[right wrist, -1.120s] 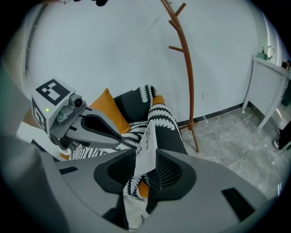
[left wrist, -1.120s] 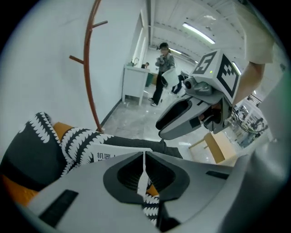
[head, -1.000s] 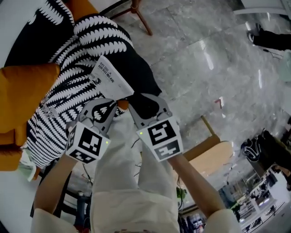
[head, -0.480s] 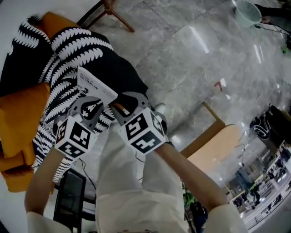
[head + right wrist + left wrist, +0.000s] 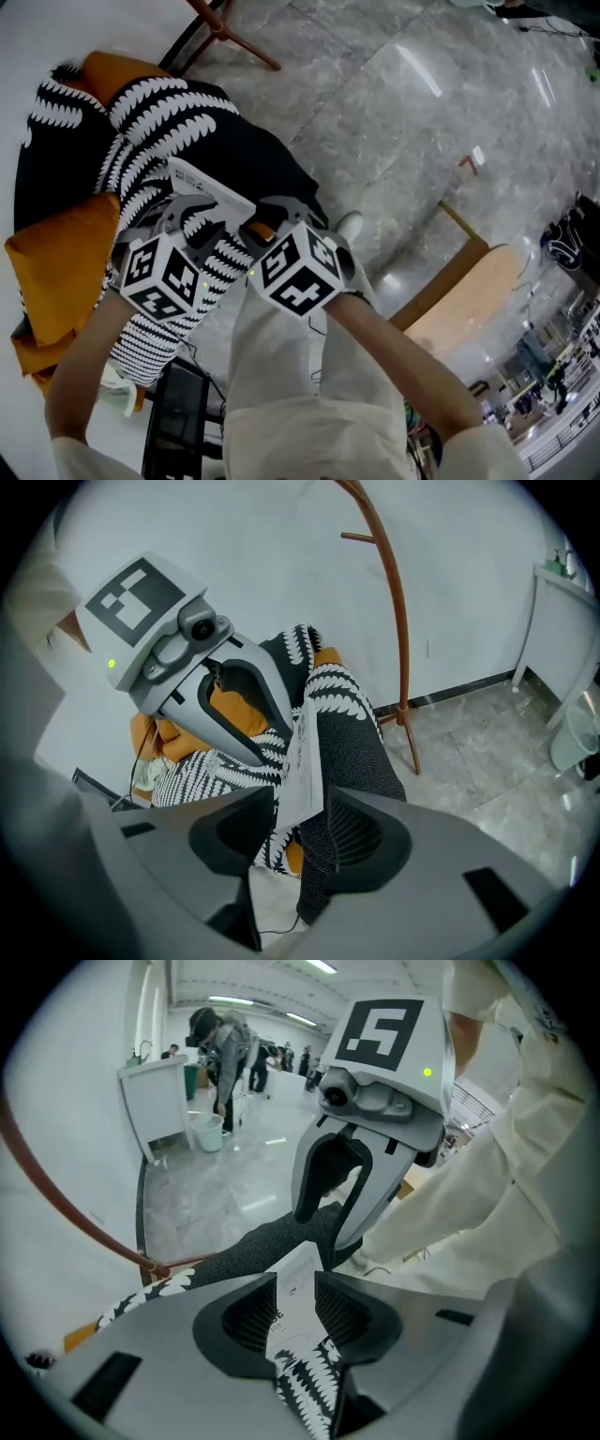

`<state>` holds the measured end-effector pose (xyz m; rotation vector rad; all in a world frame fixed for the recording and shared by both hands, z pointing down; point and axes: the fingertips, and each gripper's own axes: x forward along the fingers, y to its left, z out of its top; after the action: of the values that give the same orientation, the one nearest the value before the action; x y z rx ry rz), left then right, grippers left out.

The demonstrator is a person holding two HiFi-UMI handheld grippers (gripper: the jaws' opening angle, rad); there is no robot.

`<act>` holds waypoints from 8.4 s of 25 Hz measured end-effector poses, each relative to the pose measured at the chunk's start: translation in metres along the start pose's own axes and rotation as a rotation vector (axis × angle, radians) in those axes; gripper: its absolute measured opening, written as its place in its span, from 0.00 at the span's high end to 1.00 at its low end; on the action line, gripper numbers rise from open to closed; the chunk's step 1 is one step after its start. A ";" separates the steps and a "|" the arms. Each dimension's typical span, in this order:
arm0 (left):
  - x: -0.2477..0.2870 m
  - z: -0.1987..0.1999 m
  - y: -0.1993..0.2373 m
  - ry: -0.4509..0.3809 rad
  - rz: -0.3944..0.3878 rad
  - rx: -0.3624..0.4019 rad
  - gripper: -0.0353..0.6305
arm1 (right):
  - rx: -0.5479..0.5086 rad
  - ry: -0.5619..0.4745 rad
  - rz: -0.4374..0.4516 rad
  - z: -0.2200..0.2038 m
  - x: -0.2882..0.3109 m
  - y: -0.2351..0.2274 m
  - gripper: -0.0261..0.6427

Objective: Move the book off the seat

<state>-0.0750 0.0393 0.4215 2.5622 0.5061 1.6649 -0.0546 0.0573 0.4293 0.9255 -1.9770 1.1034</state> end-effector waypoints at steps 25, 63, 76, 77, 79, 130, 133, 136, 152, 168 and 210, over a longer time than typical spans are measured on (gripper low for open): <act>-0.005 -0.031 0.091 0.027 -0.029 0.047 0.69 | 0.044 0.008 0.018 0.004 0.025 0.000 0.72; 0.042 -0.082 0.059 0.127 -0.351 0.147 0.70 | 0.032 0.096 0.074 0.008 0.072 -0.005 0.71; 0.046 -0.066 0.033 0.184 -0.347 0.139 0.87 | 0.037 0.123 0.034 -0.015 0.083 -0.010 0.86; 0.045 -0.065 0.030 0.187 -0.342 0.145 0.87 | 0.039 0.126 0.039 -0.017 0.081 -0.008 0.87; 0.042 -0.063 0.024 0.193 -0.340 0.154 0.87 | 0.036 0.123 0.049 -0.019 0.077 -0.002 0.88; 0.159 0.220 -0.213 0.425 -0.617 0.583 0.87 | 0.463 -0.188 -0.026 -0.307 -0.169 -0.038 0.89; 0.170 0.242 -0.221 0.431 -0.626 0.619 0.87 | 0.499 -0.212 -0.048 -0.324 -0.184 -0.048 0.89; 0.184 0.266 -0.235 0.431 -0.642 0.656 0.87 | 0.529 -0.229 -0.068 -0.345 -0.201 -0.058 0.89; 0.249 0.376 -0.337 0.514 -0.685 0.886 0.87 | 0.715 -0.362 -0.175 -0.474 -0.287 -0.077 0.89; 0.317 0.503 -0.461 0.529 -0.715 1.035 0.87 | 0.826 -0.434 -0.252 -0.624 -0.394 -0.095 0.89; 0.490 0.648 -0.631 0.386 -0.668 1.188 0.77 | 1.042 -0.397 -0.367 -0.867 -0.479 -0.133 0.89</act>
<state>0.5311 0.8698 0.4469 1.9425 2.6499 1.8019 0.4901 0.8952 0.4437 2.0673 -1.3065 1.8411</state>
